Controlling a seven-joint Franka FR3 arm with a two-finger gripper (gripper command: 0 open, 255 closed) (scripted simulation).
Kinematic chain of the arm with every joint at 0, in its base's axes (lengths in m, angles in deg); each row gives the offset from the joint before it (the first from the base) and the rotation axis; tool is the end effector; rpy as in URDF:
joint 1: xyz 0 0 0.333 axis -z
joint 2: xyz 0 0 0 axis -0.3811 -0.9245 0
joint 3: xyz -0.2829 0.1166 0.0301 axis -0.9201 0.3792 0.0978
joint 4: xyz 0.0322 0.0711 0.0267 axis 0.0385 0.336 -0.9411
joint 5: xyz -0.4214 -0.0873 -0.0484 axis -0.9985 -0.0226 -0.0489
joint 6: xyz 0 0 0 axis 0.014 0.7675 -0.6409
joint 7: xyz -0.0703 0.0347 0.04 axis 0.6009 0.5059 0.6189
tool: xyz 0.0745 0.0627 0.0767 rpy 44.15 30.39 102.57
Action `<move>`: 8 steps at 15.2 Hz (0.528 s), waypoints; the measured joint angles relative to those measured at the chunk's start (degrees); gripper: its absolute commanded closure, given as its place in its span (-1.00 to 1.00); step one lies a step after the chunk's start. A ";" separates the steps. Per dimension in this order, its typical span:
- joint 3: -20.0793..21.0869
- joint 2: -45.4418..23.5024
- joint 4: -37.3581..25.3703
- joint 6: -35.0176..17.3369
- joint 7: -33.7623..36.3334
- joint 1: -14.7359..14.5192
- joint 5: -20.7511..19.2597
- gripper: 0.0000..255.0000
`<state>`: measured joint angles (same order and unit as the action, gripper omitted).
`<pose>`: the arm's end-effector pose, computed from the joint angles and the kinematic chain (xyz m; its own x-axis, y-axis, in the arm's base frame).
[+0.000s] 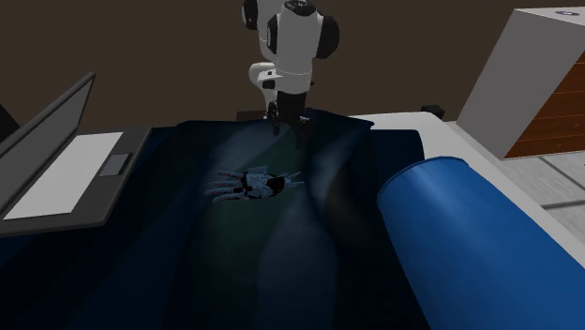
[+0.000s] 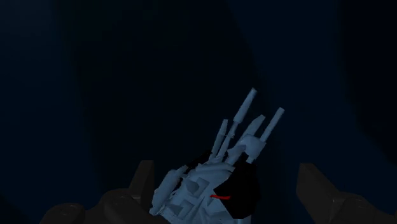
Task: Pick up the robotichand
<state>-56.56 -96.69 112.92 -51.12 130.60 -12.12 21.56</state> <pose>0.6688 0.0196 0.5047 0.6445 -0.7585 0.0967 -0.7638 -0.6443 0.0369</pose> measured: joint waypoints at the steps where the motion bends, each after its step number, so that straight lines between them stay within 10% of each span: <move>1: -0.38 -2.08 -2.17 0.07 1.97 -0.12 -0.41 -1.00; 8: -4.25 -18.57 -24.31 5.23 12.86 -0.60 -1.92 -1.00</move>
<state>-60.82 -115.26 88.61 -45.89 143.46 -12.72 19.64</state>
